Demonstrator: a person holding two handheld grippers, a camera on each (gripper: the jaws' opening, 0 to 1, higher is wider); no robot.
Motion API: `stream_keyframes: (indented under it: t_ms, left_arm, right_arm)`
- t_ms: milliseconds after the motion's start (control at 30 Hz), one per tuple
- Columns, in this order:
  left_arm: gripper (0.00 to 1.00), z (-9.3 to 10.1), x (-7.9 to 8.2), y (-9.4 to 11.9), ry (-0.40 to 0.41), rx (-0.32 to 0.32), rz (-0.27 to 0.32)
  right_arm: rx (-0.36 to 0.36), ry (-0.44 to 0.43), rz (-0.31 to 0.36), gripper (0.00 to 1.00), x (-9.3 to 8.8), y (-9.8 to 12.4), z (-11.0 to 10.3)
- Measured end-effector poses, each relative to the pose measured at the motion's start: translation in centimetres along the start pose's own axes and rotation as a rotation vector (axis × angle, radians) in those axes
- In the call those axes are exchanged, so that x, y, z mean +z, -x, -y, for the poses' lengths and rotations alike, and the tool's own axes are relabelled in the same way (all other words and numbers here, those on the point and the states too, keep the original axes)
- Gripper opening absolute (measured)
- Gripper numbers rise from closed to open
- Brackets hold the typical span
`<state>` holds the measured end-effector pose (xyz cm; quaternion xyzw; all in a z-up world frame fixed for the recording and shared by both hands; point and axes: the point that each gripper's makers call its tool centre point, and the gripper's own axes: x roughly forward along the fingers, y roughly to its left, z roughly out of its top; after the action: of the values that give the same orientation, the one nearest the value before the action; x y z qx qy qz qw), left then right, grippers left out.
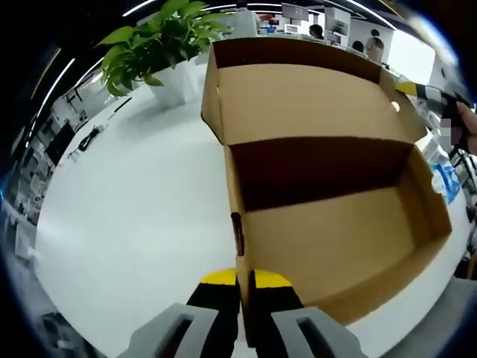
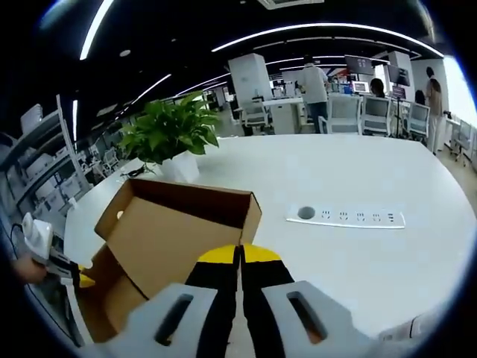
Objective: Operate the shoe box by opening the lid, removing the specified soft item, and placing it in the target area until the item is outside and the box remains undamaged.
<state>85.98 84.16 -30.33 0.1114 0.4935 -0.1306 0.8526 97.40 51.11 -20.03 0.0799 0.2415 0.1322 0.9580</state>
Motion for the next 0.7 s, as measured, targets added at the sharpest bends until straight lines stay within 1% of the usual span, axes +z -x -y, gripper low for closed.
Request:
stream_keyframes:
  t_ms: [167,400,467,700]
  left_arm:
    - [0.03,-0.2,0.0,0.0,0.013,0.0,0.002]
    - [0.03,-0.6,0.3,-0.4,0.014,0.0,0.008]
    - [0.03,-0.6,0.4,-0.4,0.018,0.001,0.01]
    - [0.03,-0.3,0.4,-0.2,0.03,0.003,0.016]
  right_arm:
    - [-0.001,0.031,0.024,0.0,0.4,0.6,-0.2]
    - [-0.009,0.053,0.063,0.0,0.5,2.5,-1.0]
    - [-0.011,0.058,0.071,0.0,0.6,2.4,-0.8]
    - [-0.012,0.065,0.105,0.0,0.5,4.5,-1.6]
